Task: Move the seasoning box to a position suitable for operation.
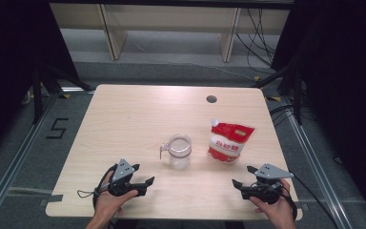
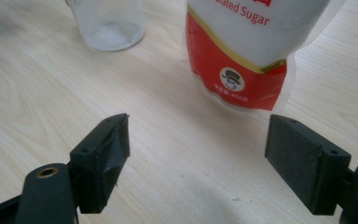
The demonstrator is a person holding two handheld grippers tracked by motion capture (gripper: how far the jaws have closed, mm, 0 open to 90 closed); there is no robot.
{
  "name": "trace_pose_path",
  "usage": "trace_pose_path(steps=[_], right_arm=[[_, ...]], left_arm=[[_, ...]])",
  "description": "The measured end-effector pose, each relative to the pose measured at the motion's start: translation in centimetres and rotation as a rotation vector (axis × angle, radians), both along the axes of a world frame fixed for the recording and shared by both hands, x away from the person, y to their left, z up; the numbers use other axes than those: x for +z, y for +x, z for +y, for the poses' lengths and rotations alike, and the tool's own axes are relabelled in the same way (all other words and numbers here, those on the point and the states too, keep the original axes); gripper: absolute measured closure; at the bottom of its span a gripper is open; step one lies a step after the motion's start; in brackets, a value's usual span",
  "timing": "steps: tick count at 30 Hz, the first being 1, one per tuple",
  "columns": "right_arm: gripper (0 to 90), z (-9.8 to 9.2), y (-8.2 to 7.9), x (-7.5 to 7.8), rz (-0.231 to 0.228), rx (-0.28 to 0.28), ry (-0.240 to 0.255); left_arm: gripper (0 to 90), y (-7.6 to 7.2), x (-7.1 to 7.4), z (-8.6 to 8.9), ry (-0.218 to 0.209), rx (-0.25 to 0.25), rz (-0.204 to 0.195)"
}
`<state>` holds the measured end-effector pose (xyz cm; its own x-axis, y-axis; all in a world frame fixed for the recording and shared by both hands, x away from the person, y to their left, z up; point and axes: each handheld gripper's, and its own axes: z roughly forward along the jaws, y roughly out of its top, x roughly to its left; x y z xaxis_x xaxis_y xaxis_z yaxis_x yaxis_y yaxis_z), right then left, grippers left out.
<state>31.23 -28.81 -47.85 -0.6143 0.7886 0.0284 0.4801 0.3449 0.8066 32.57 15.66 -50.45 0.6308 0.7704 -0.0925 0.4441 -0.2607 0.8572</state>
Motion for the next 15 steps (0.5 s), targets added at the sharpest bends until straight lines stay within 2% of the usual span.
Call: trace_pose_path(steps=[3, 4, 5, 7, 8, 9, 10, 12, 13, 15], right_arm=[[23.0, 0.1, -0.1, 0.0, 0.002, -0.003, 0.007], [23.2, -0.1, 0.1, 0.1, -0.019, 0.009, -0.002], [23.2, -0.1, 0.1, 0.1, -0.019, 0.009, -0.002], [23.5, -0.1, 0.1, 0.1, -0.014, 0.011, 0.014], [23.8, 0.1, -0.2, 0.1, -0.003, 0.0, 0.029], [23.8, 0.1, -0.2, 0.1, -0.003, 0.0, 0.029], [24.0, 0.1, -0.1, 0.2, -0.025, 0.014, 0.015], [24.2, 0.2, 0.0, 0.2, -0.022, 0.028, 0.013], [24.2, 0.2, 0.0, 0.2, -0.022, 0.028, 0.013], [24.4, 0.2, 0.0, 0.1, -0.028, 0.019, 0.015]], left_arm=[[24.1, 0.1, 0.1, 0.0, -0.005, -0.002, 0.001], [23.8, 0.1, 0.2, 0.0, -0.028, 0.004, 0.006], [23.3, 0.1, 0.2, 0.0, -0.028, 0.004, 0.006], [23.7, 0.4, 0.6, 0.3, -0.043, 0.002, -0.021], [23.8, 0.4, 0.7, 0.2, -0.062, 0.014, -0.018], [24.4, 0.4, 0.7, 0.2, -0.062, 0.014, -0.018], [24.4, 0.5, 0.9, 0.3, -0.053, 0.016, -0.024], [27.0, 0.8, 1.0, 0.4, -0.091, 0.02, -0.006], [28.4, 0.8, 1.0, 0.4, -0.091, 0.02, -0.006], [30.9, 1.2, 1.4, 0.4, -0.117, 0.034, -0.001]])
